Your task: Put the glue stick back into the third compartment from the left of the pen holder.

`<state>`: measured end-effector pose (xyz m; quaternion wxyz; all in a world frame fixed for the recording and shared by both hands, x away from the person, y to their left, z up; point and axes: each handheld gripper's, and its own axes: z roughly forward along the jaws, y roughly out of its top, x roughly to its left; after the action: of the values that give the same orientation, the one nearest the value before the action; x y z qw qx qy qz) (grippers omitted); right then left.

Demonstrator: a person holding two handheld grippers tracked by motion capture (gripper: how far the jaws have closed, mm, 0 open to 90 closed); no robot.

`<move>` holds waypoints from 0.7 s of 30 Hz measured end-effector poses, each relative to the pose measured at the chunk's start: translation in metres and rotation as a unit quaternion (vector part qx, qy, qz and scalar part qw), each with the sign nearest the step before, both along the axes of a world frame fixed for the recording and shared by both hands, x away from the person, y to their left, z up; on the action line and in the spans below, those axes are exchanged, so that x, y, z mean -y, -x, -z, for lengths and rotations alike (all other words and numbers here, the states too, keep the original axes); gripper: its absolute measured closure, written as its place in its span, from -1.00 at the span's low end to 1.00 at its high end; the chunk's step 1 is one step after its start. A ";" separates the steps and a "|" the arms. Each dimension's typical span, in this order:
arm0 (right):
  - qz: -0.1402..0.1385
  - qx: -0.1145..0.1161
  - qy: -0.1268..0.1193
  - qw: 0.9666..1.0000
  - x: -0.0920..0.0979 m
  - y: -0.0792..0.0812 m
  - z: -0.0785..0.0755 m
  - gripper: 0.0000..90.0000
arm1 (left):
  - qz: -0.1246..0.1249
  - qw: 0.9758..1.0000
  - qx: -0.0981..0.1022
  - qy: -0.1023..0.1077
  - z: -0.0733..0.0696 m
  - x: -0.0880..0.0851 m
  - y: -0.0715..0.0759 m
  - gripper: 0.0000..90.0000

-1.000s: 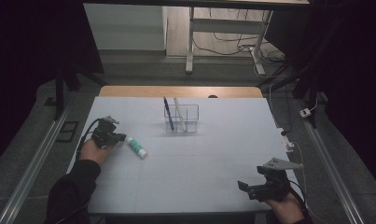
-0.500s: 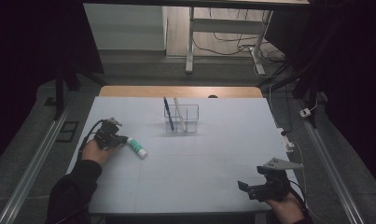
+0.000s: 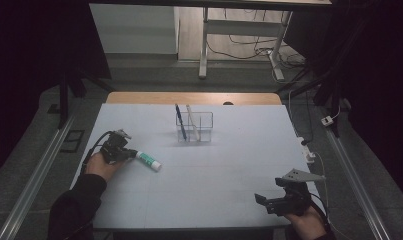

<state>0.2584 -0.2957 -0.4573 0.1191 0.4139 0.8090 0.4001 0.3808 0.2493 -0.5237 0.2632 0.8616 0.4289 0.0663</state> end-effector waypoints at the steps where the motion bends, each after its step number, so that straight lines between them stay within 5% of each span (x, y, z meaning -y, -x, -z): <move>1: 0.000 0.000 0.000 1.000 0.000 0.000 0.000 -1.00 | 0.002 1.000 -0.001 -0.001 0.000 0.001 0.001 0.97; 8: -0.002 0.002 -0.001 1.000 0.000 0.000 0.000 -1.00 | 0.020 1.000 -0.009 0.005 -0.003 0.004 0.012 0.97; 21: -0.004 0.004 -0.004 1.000 0.000 0.000 0.000 -1.00 | 0.073 0.997 -0.023 -0.020 -0.002 0.021 0.027 0.97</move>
<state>0.2583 -0.2960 -0.4571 0.1194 0.4093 0.8085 0.4056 0.3539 0.2285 -0.5217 0.2396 0.8973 0.3691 0.0353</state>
